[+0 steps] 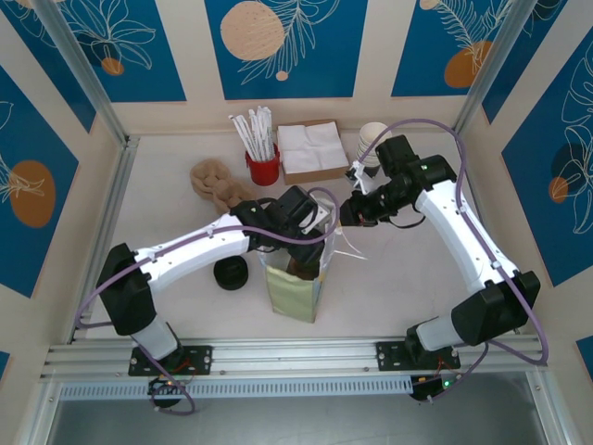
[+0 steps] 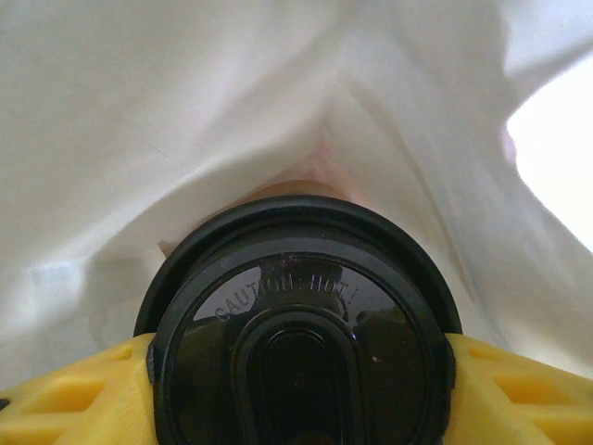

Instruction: Pack the takeout coffee

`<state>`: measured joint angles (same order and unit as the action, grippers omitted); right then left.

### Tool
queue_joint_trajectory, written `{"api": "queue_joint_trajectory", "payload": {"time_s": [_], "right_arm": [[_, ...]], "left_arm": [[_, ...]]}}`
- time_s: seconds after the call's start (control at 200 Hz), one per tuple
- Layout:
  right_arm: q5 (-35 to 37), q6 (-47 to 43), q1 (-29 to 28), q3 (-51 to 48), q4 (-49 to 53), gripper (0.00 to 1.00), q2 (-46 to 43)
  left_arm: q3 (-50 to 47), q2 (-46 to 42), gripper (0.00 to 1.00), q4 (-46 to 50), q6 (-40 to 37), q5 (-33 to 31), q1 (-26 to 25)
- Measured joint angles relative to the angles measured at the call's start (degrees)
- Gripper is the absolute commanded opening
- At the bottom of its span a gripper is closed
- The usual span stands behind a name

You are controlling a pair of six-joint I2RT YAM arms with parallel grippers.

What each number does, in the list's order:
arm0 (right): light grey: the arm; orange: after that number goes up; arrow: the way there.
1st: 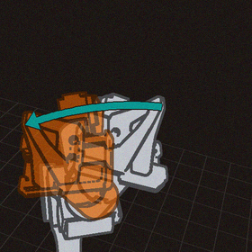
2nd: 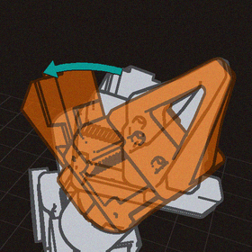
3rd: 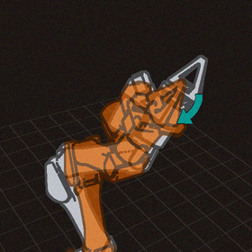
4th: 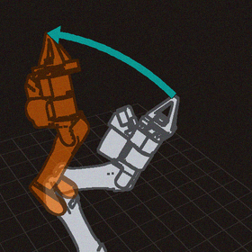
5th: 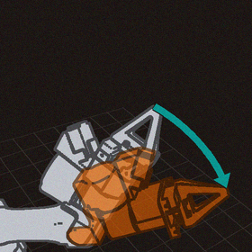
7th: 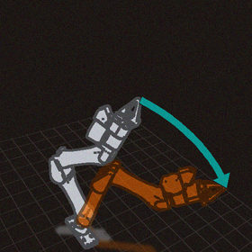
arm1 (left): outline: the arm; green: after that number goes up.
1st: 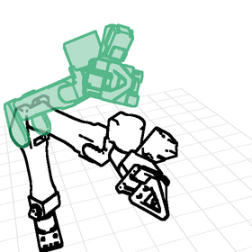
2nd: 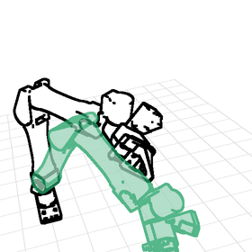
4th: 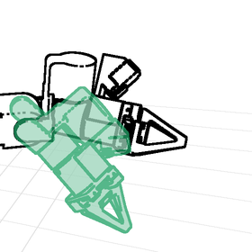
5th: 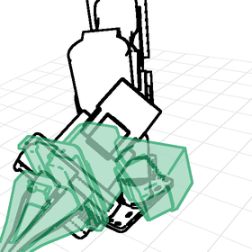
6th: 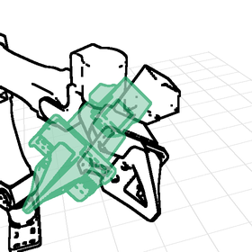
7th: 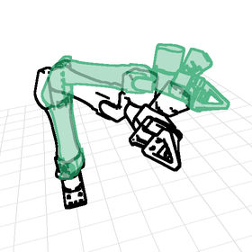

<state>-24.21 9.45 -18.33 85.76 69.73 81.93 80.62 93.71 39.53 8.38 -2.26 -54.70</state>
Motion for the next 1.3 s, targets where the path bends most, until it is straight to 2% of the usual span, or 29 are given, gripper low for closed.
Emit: {"api": "queue_joint_trajectory", "payload": {"time_s": [0.115, 0.22, 0.445, 0.695, 0.965, 1.025, 1.1, 1.155, 1.3], "right_arm": [[-1.29, 1.64, 2.25, 0.85, -1.46, 0.37, 0.0], [-1.81, 2.62, 4.11, 2.25, -2.43, 0.42, 0.0], [-1.92, 4.33, 4.24, 4.44, -2.32, 0.45, -0.98], [-0.59, 6.82, 0.81, 1.05, -0.39, 0.48, -4.85], [0.81, 7.72, -1.4, 0.46, -0.07, 0.49, -3.02], [1.14, 7.67, -1.46, 0.35, 0.09, 0.43, -1.97], [1.6, 7.67, -1.49, 0.35, 0.26, 0.26, -0.61], [1.97, 6.78, -1.49, 0.31, 0.61, 0.18, 0.02], [3.39, 5.33, -1.27, 0.26, 2.56, 0.09, 0.0]], "left_arm": [[1.51, 0.96, 0.64, 0.33, 0.04, -1.46, -0.04], [3.17, 1.79, 0.64, 0.31, 0.24, -2.8, -0.09], [4.31, 2.49, 0.64, 0.26, 1.51, -3.98, -0.09], [4.33, 2.51, 0.64, 0.31, 2.73, -4.9, -0.13], [5.18, 3.67, 0.64, 0.28, 3.32, -5.95, -0.24], [5.35, 3.78, 0.64, 0.28, 3.5, -5.97, -0.24], [5.38, 3.85, 0.64, 0.28, 3.63, -5.97, -0.24], [5.38, 3.91, 0.64, 0.26, 3.69, -5.97, -0.24], [5.38, 3.93, 0.64, 0.26, 3.63, -5.95, -0.26]]}}
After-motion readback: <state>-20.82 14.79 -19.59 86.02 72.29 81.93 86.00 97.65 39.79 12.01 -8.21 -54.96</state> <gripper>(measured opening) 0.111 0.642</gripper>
